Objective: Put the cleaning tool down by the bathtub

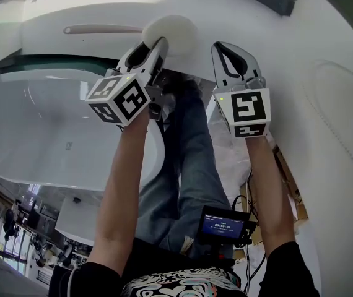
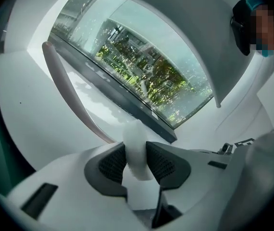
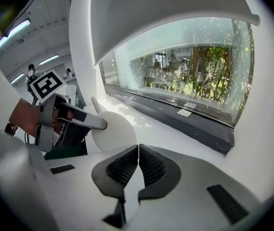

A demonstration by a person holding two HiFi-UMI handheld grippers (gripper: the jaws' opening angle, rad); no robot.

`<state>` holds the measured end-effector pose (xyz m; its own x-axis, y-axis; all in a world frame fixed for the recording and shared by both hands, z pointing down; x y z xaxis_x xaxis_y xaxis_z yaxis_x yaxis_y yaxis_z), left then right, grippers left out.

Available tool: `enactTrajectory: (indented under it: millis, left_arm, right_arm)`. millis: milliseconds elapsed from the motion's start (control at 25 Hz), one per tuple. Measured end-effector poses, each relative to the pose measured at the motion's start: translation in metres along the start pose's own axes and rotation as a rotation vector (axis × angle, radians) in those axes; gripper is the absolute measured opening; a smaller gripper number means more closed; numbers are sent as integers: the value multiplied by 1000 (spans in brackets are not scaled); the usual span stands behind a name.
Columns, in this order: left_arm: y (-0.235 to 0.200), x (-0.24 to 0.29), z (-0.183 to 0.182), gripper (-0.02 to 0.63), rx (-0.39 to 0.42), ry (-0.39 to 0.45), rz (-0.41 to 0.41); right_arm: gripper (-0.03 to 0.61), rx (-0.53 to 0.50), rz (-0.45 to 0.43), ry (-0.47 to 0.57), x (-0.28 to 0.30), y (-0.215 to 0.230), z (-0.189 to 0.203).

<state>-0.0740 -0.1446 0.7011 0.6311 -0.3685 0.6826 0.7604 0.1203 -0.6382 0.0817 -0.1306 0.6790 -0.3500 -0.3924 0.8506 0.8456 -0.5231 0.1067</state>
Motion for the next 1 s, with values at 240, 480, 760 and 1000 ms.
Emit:
enactTrajectory:
  millis: [240, 480, 760, 1000]
  left_arm:
    - [-1, 13, 2, 129, -56, -34, 52]
    - [-4, 21, 7, 129, -109, -54, 87]
    - [-9, 26, 10, 129, -161, -57, 101]
    - [-13, 32, 11, 129, -196, -72, 113]
  right_arm:
    - [28, 13, -8, -8, 2, -2, 3]
    - [29, 18, -24, -17, 6, -4, 6]
    - [29, 57, -19, -20, 8, 2, 10]
    - [29, 79, -17, -22, 9, 2, 12]
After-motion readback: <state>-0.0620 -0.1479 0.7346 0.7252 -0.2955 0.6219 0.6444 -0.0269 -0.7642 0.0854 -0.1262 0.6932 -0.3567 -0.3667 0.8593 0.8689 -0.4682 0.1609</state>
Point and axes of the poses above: the fingertips, and each gripper's own axes: x forward along the fingers, y to its right, z out of its underside, the point moved 4 cm from there along -x, backward along the fingers, and after that the axes turned 15 degrees about -y, right-handed, at the moved point
